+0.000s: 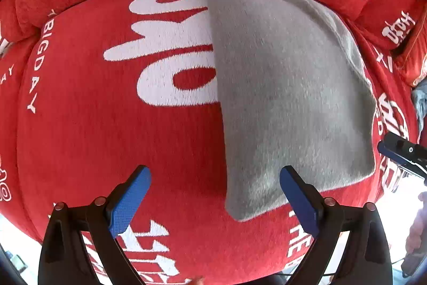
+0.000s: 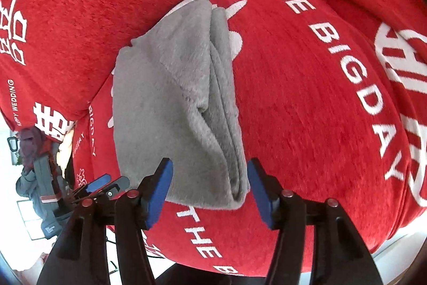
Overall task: Fold small clothes
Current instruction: 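Grasp the folded sweater edge again with the right gripper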
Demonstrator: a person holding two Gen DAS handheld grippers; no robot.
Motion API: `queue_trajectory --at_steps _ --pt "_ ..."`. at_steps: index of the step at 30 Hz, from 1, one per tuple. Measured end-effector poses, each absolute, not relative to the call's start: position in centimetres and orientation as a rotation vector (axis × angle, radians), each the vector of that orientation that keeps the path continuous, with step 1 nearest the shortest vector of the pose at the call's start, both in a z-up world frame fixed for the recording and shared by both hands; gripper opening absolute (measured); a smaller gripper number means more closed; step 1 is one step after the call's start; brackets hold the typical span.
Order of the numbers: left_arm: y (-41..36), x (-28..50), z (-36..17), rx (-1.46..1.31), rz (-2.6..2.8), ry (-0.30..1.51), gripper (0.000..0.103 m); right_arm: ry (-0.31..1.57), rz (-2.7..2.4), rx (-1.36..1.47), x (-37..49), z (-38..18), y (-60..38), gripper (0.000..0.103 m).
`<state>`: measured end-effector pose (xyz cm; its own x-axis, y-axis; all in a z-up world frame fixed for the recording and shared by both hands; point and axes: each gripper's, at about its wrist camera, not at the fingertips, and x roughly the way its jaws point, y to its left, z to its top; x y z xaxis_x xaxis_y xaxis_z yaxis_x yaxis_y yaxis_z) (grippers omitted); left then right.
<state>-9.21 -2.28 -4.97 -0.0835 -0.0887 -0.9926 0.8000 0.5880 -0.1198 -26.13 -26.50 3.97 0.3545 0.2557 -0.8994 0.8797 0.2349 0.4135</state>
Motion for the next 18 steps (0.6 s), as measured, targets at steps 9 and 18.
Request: queue_trajectory --at_steps 9,18 --pt "-3.7 -6.3 -4.9 0.529 -0.852 1.534 0.098 1.137 -0.518 1.313 -25.0 2.6 -30.2 0.074" --pt "-6.1 -3.6 -7.5 0.371 -1.044 1.702 0.098 1.060 -0.343 1.455 -23.7 -3.3 -36.5 0.074"
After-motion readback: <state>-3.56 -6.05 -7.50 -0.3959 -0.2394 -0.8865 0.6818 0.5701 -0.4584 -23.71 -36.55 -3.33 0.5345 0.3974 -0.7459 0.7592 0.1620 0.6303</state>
